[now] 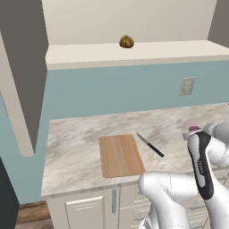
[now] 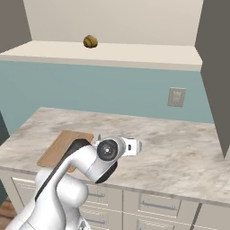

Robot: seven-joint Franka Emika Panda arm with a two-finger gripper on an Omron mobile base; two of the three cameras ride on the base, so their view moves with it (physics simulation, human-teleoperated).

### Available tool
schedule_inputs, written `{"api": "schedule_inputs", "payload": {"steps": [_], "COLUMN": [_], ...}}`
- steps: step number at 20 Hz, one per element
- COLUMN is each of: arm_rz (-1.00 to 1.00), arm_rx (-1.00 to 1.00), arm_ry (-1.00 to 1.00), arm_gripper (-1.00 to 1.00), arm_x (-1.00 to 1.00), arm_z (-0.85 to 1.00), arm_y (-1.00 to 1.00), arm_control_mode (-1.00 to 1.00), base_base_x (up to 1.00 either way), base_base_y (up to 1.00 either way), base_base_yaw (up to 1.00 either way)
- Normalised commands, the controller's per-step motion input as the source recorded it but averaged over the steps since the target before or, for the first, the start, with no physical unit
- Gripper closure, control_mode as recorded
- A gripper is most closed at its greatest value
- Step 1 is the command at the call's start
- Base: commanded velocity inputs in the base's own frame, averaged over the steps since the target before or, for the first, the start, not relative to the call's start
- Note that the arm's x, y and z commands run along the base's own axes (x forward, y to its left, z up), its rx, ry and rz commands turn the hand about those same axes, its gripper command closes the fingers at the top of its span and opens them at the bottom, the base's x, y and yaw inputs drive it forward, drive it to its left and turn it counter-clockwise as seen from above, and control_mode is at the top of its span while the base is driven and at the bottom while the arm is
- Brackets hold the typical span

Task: Pick the bread, place it on the cutting board, pick the jam, place it on the counter, and close the cabinet.

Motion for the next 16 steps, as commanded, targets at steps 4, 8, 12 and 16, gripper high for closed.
{"api": "schedule_inputs", "payload": {"steps": [4, 8, 12, 16], "arm_rz": [0.0, 0.0, 0.0, 0.0], "arm_rx": [-0.04, -0.03, -0.01, 0.0], "arm_ry": [0.0, 0.0, 0.0, 0.01], "arm_gripper": [1.0, 1.0, 1.0, 1.0], "arm_x": [0.32, 0.33, 0.33, 0.32], "arm_z": [-0.38, -0.37, -0.33, -0.24], "arm_y": [-0.08, -0.08, -0.1, -0.11], "arm_control_mode": [-1.0, -1.0, -1.0, -1.0], "base_base_x": [0.0, 0.0, 0.0, 0.0], "base_base_y": [0.0, 0.0, 0.0, 0.0], "base_base_yaw": [0.0, 0.0, 0.0, 0.0]}}
